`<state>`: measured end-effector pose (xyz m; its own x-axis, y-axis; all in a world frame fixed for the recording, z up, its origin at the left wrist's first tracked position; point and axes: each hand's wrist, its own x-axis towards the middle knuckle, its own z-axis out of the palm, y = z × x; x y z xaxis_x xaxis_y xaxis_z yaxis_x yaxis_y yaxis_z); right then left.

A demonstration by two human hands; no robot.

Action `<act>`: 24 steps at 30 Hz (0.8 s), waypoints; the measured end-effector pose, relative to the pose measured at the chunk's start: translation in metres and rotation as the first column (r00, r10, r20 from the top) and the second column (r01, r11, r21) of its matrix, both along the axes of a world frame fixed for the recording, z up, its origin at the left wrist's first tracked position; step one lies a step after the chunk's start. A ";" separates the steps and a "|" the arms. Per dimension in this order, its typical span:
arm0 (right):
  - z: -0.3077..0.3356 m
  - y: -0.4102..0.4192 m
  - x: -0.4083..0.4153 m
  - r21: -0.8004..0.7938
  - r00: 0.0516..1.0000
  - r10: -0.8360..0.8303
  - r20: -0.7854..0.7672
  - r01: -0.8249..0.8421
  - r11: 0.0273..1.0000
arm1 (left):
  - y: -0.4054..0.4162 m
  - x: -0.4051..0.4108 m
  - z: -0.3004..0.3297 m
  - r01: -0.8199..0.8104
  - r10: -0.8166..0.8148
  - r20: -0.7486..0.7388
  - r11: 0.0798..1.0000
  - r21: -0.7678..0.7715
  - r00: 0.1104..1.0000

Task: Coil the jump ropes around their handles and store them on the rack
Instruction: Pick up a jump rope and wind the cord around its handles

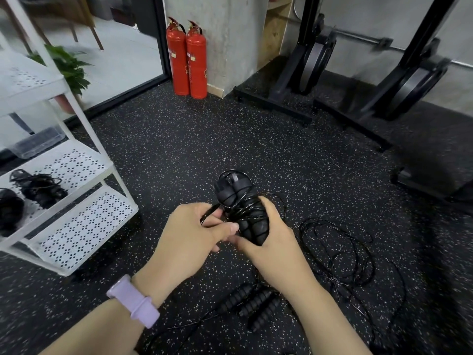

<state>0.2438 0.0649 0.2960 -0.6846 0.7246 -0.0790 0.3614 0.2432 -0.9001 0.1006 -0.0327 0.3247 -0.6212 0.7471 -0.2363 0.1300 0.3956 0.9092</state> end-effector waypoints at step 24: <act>0.000 0.019 0.018 -0.006 0.796 0.310 0.520 -0.360 0.933 | 0.009 -0.024 -0.013 0.588 -0.614 -0.719 0.727 -0.354 0.327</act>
